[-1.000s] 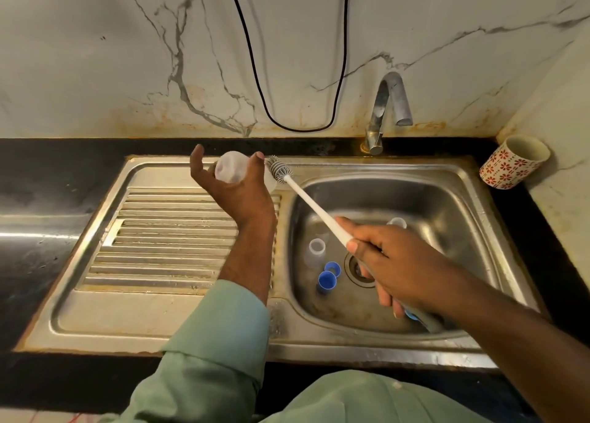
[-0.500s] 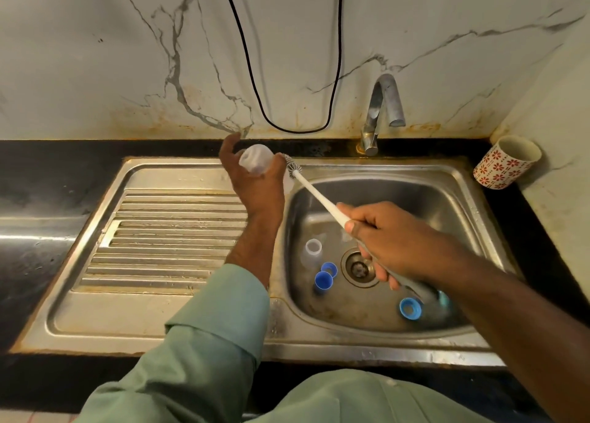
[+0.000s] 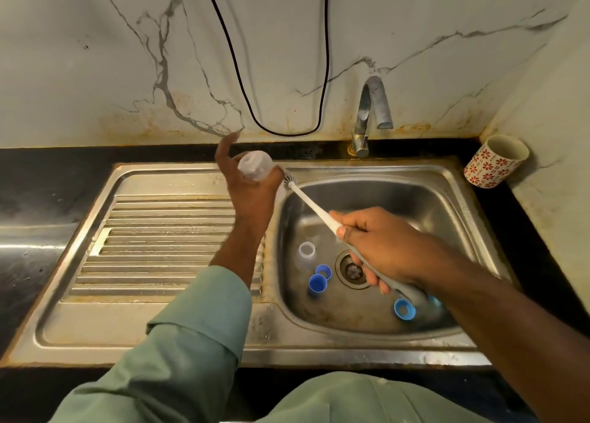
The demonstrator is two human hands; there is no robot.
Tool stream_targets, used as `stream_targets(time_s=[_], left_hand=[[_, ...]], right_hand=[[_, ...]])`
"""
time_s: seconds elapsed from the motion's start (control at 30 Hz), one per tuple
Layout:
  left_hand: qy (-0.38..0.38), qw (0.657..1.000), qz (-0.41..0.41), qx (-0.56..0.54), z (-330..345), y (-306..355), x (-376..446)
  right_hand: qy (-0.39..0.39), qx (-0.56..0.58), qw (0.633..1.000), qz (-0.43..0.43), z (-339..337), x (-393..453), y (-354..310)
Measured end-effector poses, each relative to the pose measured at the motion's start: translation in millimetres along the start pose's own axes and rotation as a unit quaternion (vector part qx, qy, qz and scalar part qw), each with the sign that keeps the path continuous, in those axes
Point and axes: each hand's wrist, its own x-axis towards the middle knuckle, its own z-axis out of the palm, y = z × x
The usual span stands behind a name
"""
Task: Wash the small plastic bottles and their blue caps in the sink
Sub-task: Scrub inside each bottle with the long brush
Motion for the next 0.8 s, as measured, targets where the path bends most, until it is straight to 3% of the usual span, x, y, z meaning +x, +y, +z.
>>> stream_targets(time_s=[0.1, 0.23, 0.33, 0.4, 0.47, 0.53, 0.6, 0.8], left_hand=[[0.019, 0.999, -0.024, -0.034, 2, 1, 3], [-0.013, 1.000, 0.011, -0.012, 19, 2, -4], [0.051, 0.996, -0.039, -0.069, 16, -1, 3], [0.039, 0.987, -0.097, -0.121, 21, -3, 1], [0.053, 0.961, -0.173, -0.208, 25, -5, 0], [0.125, 0.911, -0.243, -0.309, 18, -3, 7], [0.173, 0.880, -0.293, -0.331, 3, -6, 16], [0.078, 0.826, -0.401, -0.387, -9, -6, 14]], right_hand=[[0.007, 0.003, 1.000, -0.002, 3, 5, 2], [0.021, 0.021, 1.000, 0.010, 4, 10, 6], [0.015, 0.024, 1.000, 0.007, 2, 4, 10], [0.019, 0.032, 0.999, 0.011, -1, 5, 14], [-0.009, 0.032, 0.999, 0.008, -1, 1, 17], [-0.031, 0.013, 0.999, -0.004, 1, -9, 25], [-0.001, -0.015, 1.000, 0.000, -1, -21, 34], [0.076, -0.028, 0.996, -0.029, 5, -20, 50]])
